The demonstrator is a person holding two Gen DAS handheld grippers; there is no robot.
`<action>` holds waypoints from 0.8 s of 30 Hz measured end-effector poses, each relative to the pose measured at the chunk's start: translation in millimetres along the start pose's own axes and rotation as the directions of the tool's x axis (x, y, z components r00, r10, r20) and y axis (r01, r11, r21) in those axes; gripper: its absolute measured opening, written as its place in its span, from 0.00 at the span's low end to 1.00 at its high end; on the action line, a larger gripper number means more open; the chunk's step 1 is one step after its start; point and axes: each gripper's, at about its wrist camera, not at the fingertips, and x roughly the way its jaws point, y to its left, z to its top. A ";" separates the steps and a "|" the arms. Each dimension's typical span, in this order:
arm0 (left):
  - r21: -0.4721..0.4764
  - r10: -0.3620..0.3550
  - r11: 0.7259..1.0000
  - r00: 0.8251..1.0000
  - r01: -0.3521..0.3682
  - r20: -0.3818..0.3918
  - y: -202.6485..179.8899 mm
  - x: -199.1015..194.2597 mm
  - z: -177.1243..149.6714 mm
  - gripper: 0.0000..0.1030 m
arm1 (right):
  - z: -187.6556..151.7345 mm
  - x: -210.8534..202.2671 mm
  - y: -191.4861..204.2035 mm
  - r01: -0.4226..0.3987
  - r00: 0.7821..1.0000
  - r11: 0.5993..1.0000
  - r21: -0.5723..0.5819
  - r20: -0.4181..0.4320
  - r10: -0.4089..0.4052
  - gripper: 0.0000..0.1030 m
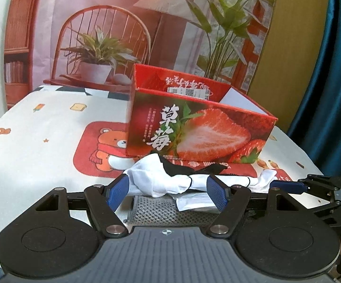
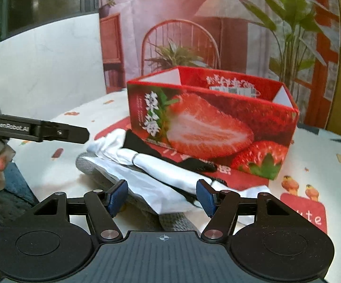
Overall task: Organize soft objects
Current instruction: 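Move the right tool back and lower it onto the clear cable bag, then close the right gripper on the clear bag of green cables and lift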
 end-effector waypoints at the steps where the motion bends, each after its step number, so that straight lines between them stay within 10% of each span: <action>1: -0.002 -0.002 1.000 1.000 0.002 -0.001 0.1 0.1 0.3 0.72 | -1.6 1.7 -1.4 -0.007 1.000 1.000 0.006 -0.004 0.007 0.59; 14: -0.014 0.002 1.000 0.999 -0.003 -0.033 -0.1 7.5 -2.6 0.72 | -11.6 15.1 -4.8 -0.031 0.999 0.999 -0.026 -0.030 0.030 0.55; 24: -0.011 0.010 1.000 0.999 -0.010 -0.038 -1.2 7.5 -3.4 0.72 | -11.2 13.9 -12.6 -0.044 0.999 0.999 0.012 0.001 0.044 0.27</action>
